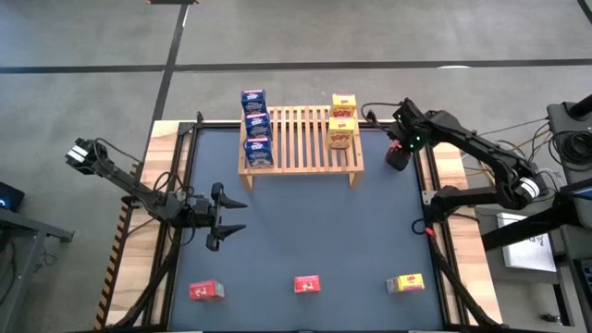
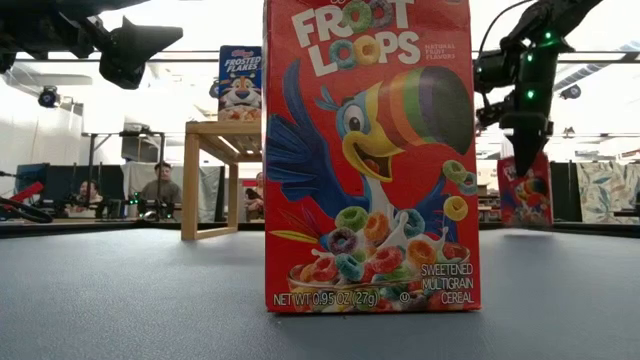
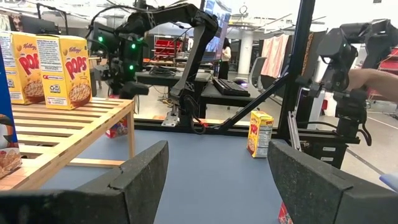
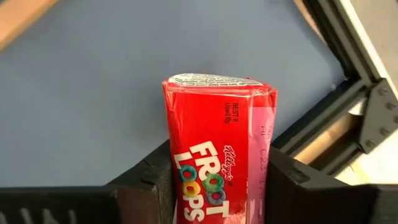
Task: Stack cereal on shelf
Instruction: Put the top red cereal box on the shelf
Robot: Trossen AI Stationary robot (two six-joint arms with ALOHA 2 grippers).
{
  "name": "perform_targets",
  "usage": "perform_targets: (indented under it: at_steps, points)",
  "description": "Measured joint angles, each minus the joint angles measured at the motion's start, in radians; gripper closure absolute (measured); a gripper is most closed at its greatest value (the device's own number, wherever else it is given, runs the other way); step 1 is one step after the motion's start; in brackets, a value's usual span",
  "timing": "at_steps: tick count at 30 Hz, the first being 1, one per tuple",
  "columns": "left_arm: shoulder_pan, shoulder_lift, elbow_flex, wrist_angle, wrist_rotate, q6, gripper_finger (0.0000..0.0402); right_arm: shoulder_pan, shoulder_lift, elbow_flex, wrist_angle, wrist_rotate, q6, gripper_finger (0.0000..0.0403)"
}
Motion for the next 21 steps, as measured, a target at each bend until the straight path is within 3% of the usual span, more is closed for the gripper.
perform_targets:
  at_steps: [7, 16, 21]
  points:
    - [0.000, 0.000, 0.000, 0.000, 0.000, 0.000, 0.0143, 0.003, 0.000, 0.173, -0.201, -0.040, 0.034, 0.0254]
    - [0.000, 0.000, 0.000, 0.000, 0.000, 0.000, 0.0143, 0.061, -0.040, 0.386, -0.381, -0.388, -0.032, 0.0255]
    - [0.000, 0.000, 0.000, 0.000, -0.001, 0.000, 0.0143, 0.145, -0.119, 0.436, -0.384, -0.446, -0.038, 0.0255]
